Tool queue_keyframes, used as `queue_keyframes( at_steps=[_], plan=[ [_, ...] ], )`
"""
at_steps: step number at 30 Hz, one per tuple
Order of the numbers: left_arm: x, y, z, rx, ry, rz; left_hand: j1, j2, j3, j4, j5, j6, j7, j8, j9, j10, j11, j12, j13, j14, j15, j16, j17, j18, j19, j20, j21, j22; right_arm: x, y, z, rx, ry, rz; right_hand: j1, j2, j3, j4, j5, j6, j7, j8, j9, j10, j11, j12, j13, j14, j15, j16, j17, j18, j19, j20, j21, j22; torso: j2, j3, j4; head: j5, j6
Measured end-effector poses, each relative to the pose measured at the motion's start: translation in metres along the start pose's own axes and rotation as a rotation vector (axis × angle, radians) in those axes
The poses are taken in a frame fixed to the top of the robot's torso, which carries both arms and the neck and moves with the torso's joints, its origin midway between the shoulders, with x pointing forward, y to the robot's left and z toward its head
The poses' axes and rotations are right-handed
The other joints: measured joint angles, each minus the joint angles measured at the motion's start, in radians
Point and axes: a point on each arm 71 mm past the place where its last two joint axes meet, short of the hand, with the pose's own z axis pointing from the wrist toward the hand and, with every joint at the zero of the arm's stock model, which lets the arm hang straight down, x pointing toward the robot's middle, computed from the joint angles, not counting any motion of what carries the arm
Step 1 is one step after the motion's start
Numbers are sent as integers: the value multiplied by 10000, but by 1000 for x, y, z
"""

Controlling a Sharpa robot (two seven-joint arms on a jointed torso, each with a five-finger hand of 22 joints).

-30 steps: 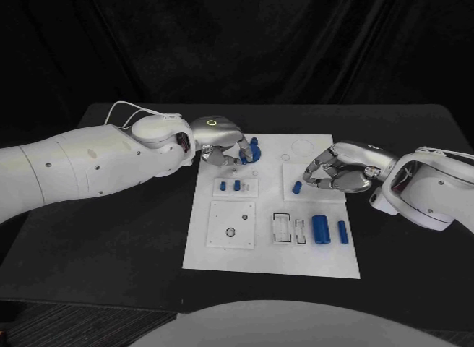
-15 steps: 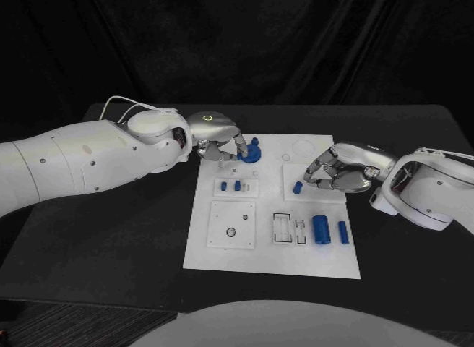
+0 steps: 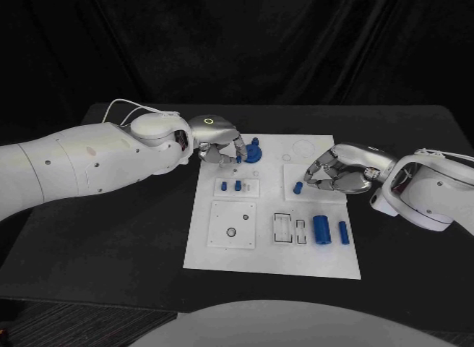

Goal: Assemble the parts on the task board

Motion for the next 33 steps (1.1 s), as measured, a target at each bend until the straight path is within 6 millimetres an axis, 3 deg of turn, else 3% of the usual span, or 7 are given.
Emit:
queue_keyframes(
  at_steps=[33],
  plan=[
    [12, -8, -9, 96, 352, -351, -80, -79, -1, 112, -40, -166, -90, -205, -72, 1, 0, -202, -40, -37, -37, -76, -161, -1, -95, 17, -194, 0, 0, -1, -1, 26, -6, 12, 0, 0, 0, 0, 1, 0, 0, 0, 7, 0, 0, 0, -5, 0, 0, 0, 1, 0, 0, 0, 0, 7, 9, 2, 9, 16, 0]
  ],
)
